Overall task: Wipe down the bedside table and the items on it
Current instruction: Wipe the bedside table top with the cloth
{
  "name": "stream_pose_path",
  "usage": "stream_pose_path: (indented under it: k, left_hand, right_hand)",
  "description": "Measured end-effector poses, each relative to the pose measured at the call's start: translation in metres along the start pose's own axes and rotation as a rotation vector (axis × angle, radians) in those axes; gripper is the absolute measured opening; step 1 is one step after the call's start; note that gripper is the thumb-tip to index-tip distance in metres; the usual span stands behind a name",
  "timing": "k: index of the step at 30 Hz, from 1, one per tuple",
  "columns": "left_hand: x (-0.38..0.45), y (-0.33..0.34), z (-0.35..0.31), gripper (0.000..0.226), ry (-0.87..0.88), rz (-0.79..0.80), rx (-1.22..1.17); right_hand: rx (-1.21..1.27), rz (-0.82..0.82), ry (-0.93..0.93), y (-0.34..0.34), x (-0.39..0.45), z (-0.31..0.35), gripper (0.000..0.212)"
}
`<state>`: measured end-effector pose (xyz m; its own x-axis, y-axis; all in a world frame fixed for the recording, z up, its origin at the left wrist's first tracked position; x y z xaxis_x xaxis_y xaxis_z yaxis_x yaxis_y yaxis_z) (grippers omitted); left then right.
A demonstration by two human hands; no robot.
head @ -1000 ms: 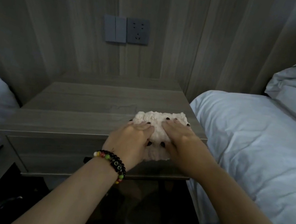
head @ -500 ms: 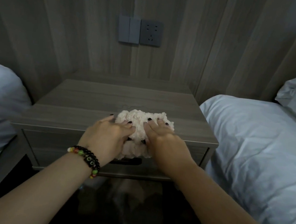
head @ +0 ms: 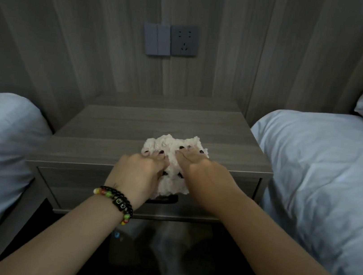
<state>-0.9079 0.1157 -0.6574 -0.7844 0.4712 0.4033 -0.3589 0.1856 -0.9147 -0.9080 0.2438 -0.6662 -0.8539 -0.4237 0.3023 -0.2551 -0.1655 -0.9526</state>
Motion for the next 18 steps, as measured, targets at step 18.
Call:
stream_pose_path:
  k: [18]
  left_hand:
    - [0.078, 0.017, -0.076, 0.034, 0.004, 0.199, -0.159]
  right_hand:
    - [0.163, 0.093, 0.188, -0.020, -0.034, -0.089, 0.026]
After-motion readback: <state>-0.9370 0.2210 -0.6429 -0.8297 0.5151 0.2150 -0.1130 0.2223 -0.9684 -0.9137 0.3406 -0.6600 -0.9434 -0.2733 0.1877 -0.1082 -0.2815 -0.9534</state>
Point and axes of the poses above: each hand's wrist, its own x-axis towards the middle knuckle, its own y-axis out of the palm, z = x × y, the point moved 5 cm from there along x, towards the middle knuckle
